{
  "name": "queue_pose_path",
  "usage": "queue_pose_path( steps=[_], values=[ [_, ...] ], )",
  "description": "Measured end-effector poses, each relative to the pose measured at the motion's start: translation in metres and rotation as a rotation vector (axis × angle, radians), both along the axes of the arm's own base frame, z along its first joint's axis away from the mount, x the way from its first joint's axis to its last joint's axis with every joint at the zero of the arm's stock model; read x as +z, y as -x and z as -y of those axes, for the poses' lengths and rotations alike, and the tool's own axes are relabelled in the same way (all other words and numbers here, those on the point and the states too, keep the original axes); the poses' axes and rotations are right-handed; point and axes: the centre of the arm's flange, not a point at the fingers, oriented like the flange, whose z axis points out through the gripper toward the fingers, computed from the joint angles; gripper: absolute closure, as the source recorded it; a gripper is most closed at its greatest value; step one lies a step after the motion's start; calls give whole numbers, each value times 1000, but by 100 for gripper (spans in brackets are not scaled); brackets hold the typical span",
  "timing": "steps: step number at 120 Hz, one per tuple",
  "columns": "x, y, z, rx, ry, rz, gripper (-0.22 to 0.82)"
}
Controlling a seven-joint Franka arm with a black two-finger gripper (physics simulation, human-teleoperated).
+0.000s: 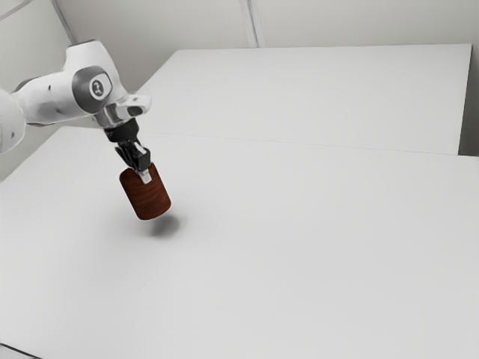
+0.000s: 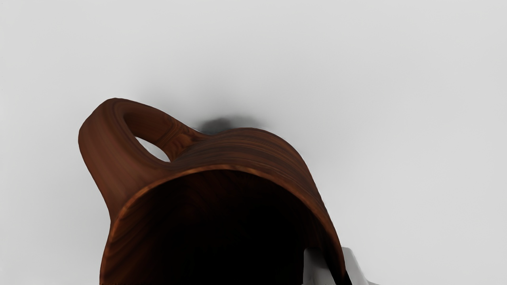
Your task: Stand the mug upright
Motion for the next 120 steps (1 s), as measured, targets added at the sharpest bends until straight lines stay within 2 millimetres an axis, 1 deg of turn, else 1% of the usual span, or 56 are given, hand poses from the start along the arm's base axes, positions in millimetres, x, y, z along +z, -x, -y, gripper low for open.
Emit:
queue_pose_path(
  steps=[6,16,36,47,49,56,69,76,85,92,102,114,120],
  values=[
    [-7,3,4,12,-39,17,79],
    [-26,7,12,31,-80,41,79],
    [-48,10,15,97,-118,91,79],
    [-60,13,21,125,-126,98,78],
    [-62,14,22,131,-127,99,76],
    [-66,15,25,152,-125,103,63],
    [-63,14,26,190,-125,122,39],
    [-51,15,26,208,-126,146,30],
    [-22,17,27,229,-128,194,21],
    [1,14,29,242,-126,224,16],
    [42,-1,32,257,-117,258,11],
    [81,-22,38,263,-104,266,7],
    [99,-27,42,266,-93,263,5]
  ],
)
